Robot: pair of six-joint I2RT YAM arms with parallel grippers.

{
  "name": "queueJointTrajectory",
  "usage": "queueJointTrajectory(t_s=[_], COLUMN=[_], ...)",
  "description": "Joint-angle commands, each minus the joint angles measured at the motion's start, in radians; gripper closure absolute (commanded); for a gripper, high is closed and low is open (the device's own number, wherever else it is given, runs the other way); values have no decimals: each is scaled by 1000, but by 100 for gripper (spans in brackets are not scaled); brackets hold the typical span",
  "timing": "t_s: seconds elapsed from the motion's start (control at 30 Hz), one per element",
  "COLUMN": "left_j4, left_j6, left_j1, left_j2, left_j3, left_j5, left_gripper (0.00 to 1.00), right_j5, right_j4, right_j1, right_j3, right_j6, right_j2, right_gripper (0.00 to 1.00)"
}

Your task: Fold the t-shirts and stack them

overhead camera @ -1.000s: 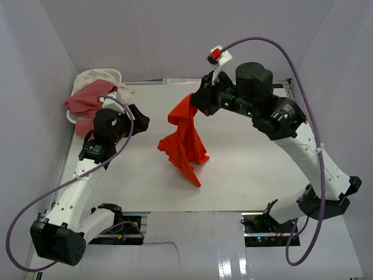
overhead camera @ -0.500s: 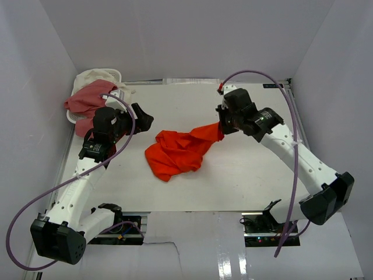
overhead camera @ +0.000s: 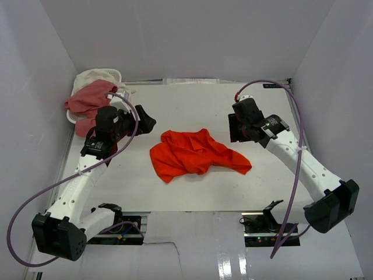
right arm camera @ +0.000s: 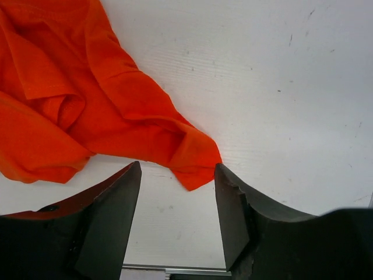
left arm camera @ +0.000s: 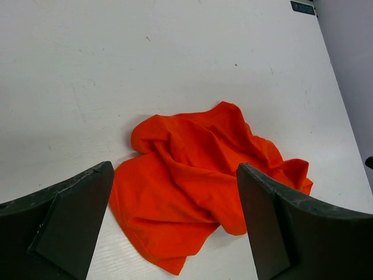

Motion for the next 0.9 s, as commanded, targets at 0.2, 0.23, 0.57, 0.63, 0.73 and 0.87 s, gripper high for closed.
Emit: queueJointTrajectory(t_s=[0.2, 0.23, 0.57, 0.63, 0.73, 0.87], left_j4=[-68, -67, -76, -79, -88, -108], left_j6=[27, 24, 24, 25, 21, 13], left_j1=[-4, -4, -4, -4, -4, 2], left_j2=[12, 21, 89, 84, 73, 75], left_j3=[111, 117, 114, 111, 114, 126], left_j5=[-57, -55, 2, -14, -69, -110], left_gripper=[2, 2, 2, 2, 2, 2], right_j5=[-111, -106, -187, -203, -210, -230], right_j4=[94, 99, 290, 312, 350, 366], right_j1=[30, 38, 49, 50, 50, 50], right_j3=[-151, -154, -86, -31, 32, 122], right_j6=[-52, -52, -116, -126, -142, -167], right_j2=[-41, -31, 187, 259, 345, 463], right_gripper=[38, 38, 43, 40, 36, 35])
